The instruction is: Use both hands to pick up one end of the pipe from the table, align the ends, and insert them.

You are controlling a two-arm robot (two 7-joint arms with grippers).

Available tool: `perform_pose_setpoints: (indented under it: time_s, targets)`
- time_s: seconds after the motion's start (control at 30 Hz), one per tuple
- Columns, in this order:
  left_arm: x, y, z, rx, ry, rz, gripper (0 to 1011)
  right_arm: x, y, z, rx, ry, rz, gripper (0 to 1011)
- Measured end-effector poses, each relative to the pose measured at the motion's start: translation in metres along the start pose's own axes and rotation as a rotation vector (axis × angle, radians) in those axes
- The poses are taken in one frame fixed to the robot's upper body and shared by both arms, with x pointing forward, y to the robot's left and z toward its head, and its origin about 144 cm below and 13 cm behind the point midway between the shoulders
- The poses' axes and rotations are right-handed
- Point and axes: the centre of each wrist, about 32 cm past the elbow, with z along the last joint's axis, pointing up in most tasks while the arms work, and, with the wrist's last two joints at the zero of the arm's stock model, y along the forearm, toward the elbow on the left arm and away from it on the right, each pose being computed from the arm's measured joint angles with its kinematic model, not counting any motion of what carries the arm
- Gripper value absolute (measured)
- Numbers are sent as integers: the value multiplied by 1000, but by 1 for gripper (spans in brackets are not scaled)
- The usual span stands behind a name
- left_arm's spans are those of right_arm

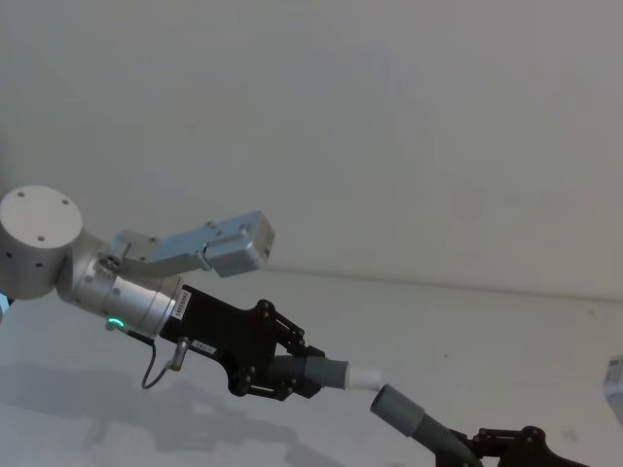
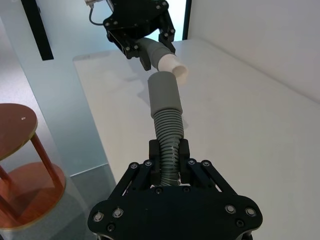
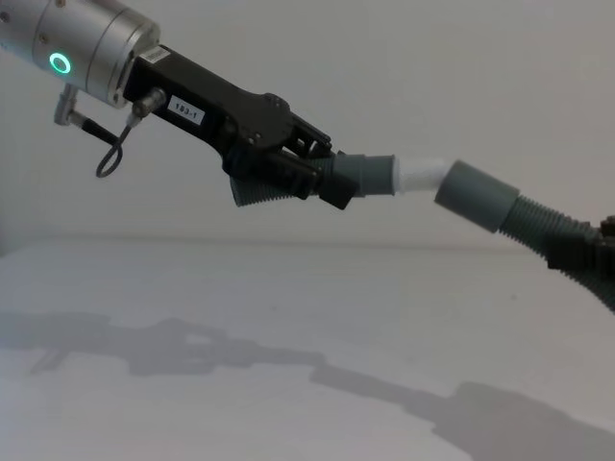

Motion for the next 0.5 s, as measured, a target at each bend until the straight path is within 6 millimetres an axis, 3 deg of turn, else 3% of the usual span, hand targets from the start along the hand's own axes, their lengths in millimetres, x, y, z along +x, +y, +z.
perform_pose_setpoints:
  time_s: [0.5]
  targets:
    - [-2,3,1,0,-1,10,340,2,4,-2,-24,4,-17,185]
